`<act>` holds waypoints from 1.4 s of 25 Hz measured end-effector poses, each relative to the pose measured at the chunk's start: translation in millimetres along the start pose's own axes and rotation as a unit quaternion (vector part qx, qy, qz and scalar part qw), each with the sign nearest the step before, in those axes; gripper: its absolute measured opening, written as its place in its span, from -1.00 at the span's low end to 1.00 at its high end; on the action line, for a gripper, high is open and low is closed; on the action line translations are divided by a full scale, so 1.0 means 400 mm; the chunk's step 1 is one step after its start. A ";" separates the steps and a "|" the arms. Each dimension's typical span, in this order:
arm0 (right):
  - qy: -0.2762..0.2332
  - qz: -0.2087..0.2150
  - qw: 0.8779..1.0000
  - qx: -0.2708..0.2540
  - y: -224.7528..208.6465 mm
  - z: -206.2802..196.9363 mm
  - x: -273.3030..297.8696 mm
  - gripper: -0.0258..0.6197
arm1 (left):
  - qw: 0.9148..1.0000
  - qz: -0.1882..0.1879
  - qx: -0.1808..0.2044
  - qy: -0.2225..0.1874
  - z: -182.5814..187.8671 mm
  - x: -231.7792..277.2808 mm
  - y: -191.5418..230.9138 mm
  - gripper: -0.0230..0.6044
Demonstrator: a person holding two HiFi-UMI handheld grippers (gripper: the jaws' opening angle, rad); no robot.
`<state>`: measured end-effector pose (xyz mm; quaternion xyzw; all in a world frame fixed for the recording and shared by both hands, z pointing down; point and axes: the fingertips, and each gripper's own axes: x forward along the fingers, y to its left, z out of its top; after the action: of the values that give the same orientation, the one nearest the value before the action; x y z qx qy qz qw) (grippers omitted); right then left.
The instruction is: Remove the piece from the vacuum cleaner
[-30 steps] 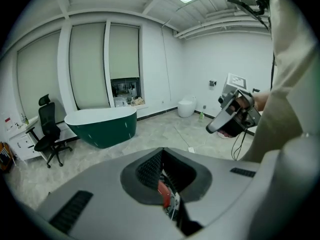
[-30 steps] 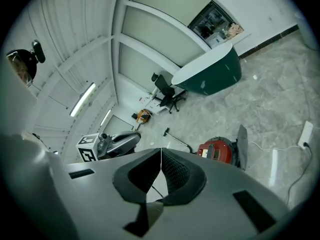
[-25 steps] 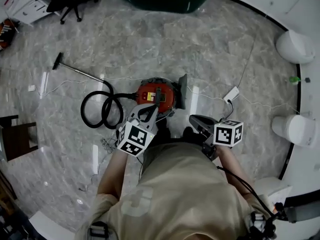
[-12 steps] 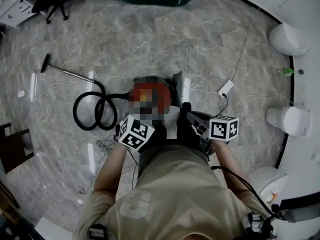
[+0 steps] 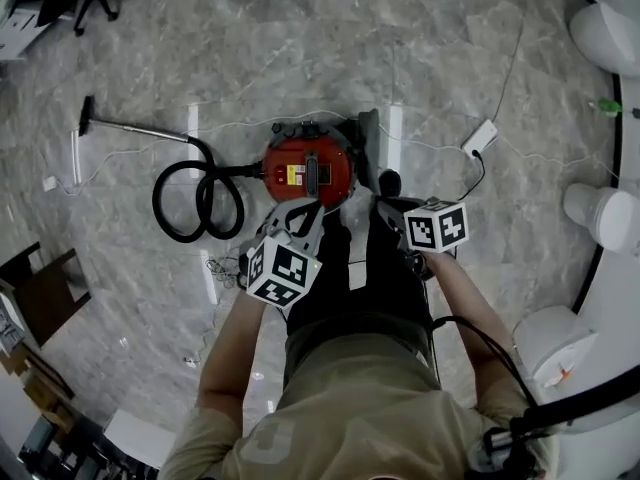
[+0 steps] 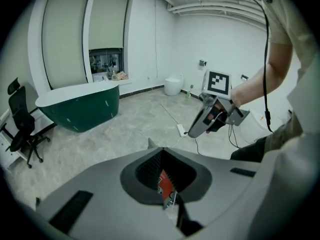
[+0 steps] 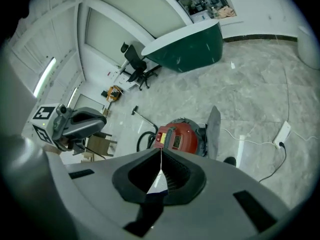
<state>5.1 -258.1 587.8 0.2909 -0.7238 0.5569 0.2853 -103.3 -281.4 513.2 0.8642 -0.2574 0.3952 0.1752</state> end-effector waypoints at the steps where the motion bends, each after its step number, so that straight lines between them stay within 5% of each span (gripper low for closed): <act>1: 0.010 -0.001 1.000 -0.008 -0.018 -0.011 0.028 -0.91 | 1.000 -0.003 -0.006 0.004 -0.020 0.027 -0.003 -0.94; 6: 0.029 -0.015 0.999 -0.007 -0.127 -0.042 0.159 -0.91 | 0.999 -0.014 -0.001 0.029 -0.107 0.173 0.004 -0.94; 10: 0.065 -0.037 0.997 -0.001 -0.232 -0.103 0.251 -0.91 | 0.998 -0.004 -0.041 0.046 -0.186 0.250 -0.007 -0.94; 20: 0.040 -0.101 0.993 -0.040 -0.375 -0.106 0.374 -0.90 | 0.996 -0.021 -0.055 0.070 -0.276 0.369 -0.047 -0.94; 25: 0.023 -0.125 0.992 -0.022 -0.445 -0.068 0.419 -0.21 | 0.994 -0.025 -0.061 0.082 -0.314 0.392 -0.059 -0.94; 35: 0.044 -0.166 0.985 -0.032 -0.543 0.001 0.499 -0.19 | 0.993 -0.030 -0.087 0.073 -0.312 0.427 -0.064 -0.94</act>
<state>32.2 -324.8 873.8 0.3729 -0.6692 0.4909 0.4148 -67.5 -249.9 720.8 0.8219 -0.2508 0.4283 0.2796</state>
